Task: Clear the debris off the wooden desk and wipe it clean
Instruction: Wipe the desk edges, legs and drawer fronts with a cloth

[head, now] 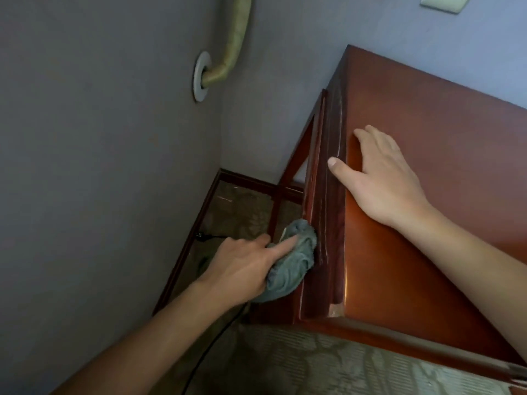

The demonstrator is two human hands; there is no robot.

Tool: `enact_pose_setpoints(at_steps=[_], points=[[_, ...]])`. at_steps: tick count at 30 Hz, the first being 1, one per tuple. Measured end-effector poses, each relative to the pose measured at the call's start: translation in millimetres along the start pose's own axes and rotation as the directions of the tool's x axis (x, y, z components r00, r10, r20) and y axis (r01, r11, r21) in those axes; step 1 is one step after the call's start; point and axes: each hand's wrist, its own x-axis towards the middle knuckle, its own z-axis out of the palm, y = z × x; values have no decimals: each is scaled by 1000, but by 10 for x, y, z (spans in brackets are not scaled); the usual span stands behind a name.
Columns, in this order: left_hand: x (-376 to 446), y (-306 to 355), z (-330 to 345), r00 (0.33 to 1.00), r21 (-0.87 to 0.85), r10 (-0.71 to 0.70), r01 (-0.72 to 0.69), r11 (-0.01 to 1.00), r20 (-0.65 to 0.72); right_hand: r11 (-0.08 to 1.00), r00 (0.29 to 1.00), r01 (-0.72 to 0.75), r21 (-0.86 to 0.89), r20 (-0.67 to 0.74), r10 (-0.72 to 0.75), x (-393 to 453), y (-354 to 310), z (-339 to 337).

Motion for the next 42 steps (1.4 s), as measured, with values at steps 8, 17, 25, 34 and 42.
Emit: enact_pose_setpoints(at_steps=[8,17,25,34,42], points=[[875,-386,-221,1000,72,14,-14,997,0,985,994,111,-132,34,-107,233,119,-191],[1886,-706,-460,999,192,-29,33,981,-23,987,990,117,-112,91,-107,704,293,-63],[2882,-922,-835,989,263,-119,93,960,87,988,990,125,-86,72,-119,708,292,-75],[3646,-1089,-1023,972,346,-209,159,924,111,991,990,115,-72,86,-109,696,291,-84],[3450,-991,-893,978,247,-178,147,958,108,992,991,110,-62,87,-105,707,295,-90]])
